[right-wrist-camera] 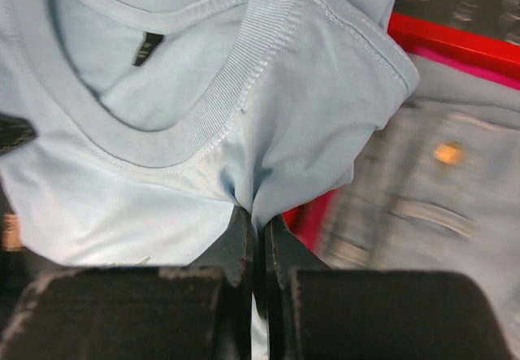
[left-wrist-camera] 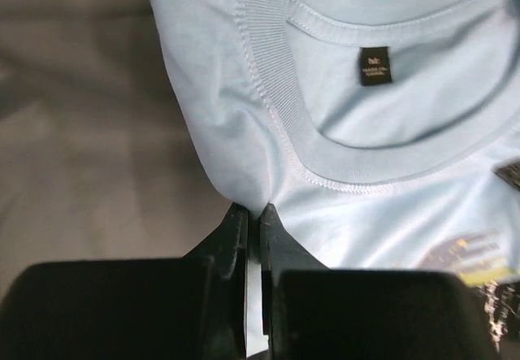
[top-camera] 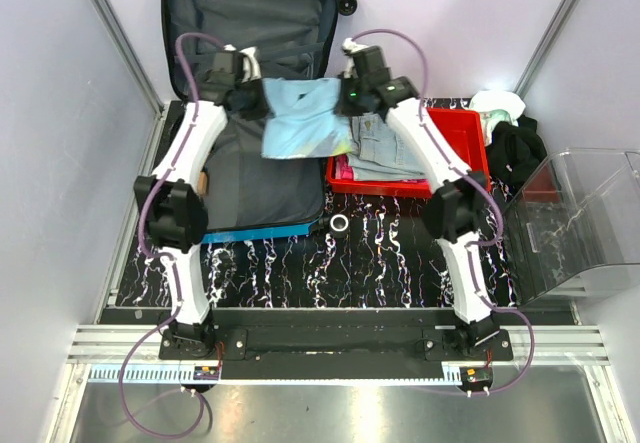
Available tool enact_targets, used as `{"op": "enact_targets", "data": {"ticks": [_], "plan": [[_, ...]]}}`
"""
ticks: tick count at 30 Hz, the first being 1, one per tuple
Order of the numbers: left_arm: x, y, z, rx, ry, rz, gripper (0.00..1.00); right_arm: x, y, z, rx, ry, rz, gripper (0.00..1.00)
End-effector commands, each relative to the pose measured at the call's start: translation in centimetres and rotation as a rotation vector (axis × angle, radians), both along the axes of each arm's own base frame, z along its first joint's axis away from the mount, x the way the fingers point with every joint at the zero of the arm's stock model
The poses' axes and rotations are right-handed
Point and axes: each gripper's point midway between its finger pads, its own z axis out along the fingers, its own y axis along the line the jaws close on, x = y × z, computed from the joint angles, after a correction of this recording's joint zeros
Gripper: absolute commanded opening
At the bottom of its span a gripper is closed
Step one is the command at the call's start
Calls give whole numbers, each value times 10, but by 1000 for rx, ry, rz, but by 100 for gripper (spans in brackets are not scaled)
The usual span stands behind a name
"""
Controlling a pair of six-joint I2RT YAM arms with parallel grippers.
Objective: Open, take out, and arrange the luggage
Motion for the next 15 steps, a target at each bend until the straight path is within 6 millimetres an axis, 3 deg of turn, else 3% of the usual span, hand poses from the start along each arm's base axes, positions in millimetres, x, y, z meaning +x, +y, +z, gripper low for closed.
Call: {"op": "enact_targets", "data": {"ticks": [1, 2, 5, 6, 7, 12, 13, 15], "plan": [[13, -64, 15, -62, -59, -96, 0, 6, -70, 48, -71, -111, -90, 0], [10, -84, 13, -69, -59, -126, 0, 6, -90, 43, -96, -98, -112, 0], [10, -127, 7, -92, -65, -180, 0, 6, -120, 28, -144, -74, -134, 0], [13, -136, -5, -90, -50, -189, 0, 12, -140, 27, -153, -82, -160, 0], [12, -154, 3, -103, -78, -212, 0, 11, -151, 10, -174, -48, -171, 0], [17, -189, -14, -88, -96, -232, 0, 13, -206, -13, -164, -2, -243, 0], [16, -198, -14, -89, -109, -243, 0, 9, -213, -28, -170, 27, -251, 0], [22, -205, -22, -78, -126, -241, 0, 10, -219, -34, -170, 29, -255, 0]]}}
